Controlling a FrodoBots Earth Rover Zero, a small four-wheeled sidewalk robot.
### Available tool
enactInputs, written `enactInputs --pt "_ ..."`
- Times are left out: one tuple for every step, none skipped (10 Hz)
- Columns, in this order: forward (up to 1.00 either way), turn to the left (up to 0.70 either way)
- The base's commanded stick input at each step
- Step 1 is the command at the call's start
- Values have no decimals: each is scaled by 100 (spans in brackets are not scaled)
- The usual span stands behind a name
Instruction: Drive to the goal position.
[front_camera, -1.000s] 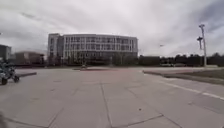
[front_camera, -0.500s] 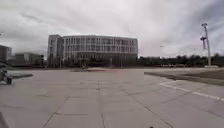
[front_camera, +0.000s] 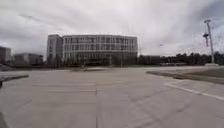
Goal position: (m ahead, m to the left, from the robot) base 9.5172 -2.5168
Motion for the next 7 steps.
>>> enactInputs --pt "100 0" --pt "100 0" --pt "100 0" --pt "100 0" --pt "100 0" --pt "100 0" --pt "100 0"
